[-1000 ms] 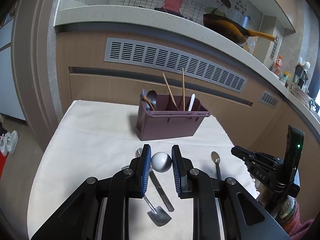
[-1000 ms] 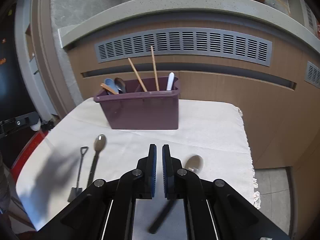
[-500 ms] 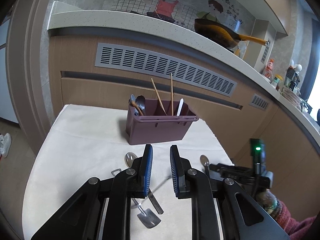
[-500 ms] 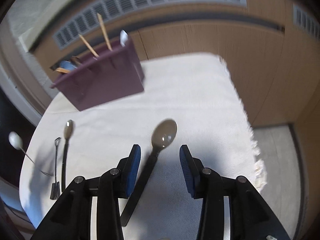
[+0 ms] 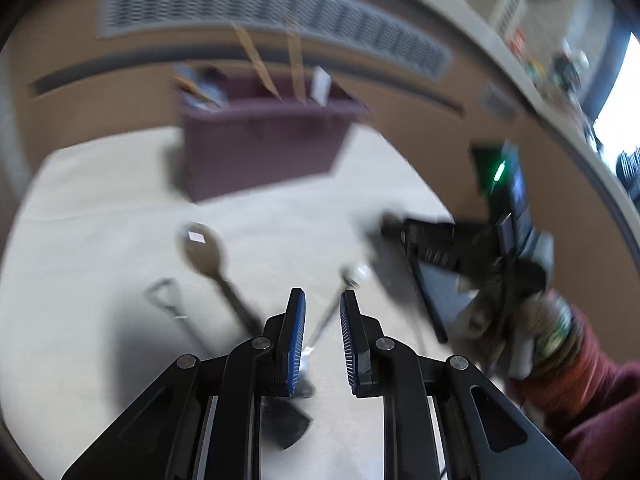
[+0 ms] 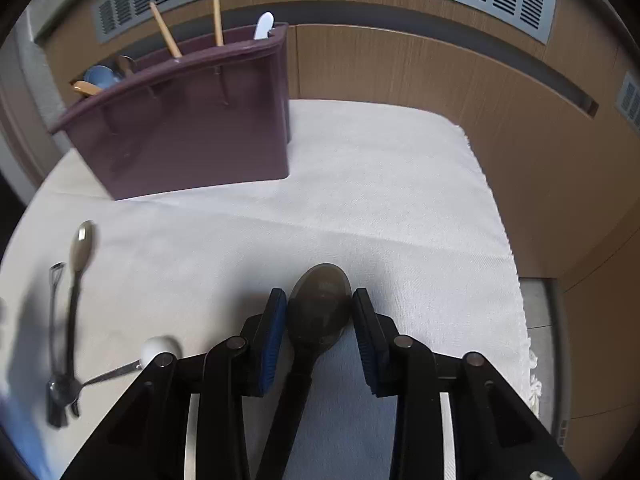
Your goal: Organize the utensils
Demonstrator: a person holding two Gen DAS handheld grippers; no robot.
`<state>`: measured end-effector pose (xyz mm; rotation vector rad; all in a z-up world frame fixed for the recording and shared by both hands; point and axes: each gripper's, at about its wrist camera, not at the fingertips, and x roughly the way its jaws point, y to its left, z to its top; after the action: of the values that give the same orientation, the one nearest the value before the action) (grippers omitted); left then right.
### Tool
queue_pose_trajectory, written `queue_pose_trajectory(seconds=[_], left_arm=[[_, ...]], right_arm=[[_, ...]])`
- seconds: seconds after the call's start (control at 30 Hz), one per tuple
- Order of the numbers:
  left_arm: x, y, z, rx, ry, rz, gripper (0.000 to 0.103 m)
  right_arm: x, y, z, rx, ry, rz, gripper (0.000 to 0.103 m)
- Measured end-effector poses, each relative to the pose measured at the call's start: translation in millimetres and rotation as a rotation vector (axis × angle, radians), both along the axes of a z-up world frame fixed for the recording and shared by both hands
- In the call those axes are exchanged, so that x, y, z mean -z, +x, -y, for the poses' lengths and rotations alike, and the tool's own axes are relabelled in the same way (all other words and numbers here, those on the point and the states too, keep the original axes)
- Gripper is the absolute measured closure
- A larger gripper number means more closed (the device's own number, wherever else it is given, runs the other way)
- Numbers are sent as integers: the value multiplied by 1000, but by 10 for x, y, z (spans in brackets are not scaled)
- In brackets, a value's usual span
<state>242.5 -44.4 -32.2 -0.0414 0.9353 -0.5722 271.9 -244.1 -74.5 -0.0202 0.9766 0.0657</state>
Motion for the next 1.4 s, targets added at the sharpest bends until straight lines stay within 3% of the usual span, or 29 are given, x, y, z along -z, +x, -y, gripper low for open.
queue_pose_trajectory(seconds=[0.2,0.33,0.47,0.7,0.8,1.07,1.4], left_arm=[[278,238,699,177,164,-17,83],[393,307,980,198,300,27,79],[484,384,1048,184,354,22,75],[479,467,999,134,297,-10,74],[454,409,969,104,276,-3,81],[-72,-38,266,-79,-10,81,81],[-376,-205,-101,-159,-71,155,81]], right_arm=[[-231,-311,189,-9,48,52,72],[-367,-493,201,-30,29,94,72],[-399,-436,247,-35,41,115,72],[-417,-419,262,-25,52,128,72],[-426,-437,253,-25,61,130,72],[-616,-601,150,-62,59,184,72],[-761,-667,-101,-128,77,235,72]])
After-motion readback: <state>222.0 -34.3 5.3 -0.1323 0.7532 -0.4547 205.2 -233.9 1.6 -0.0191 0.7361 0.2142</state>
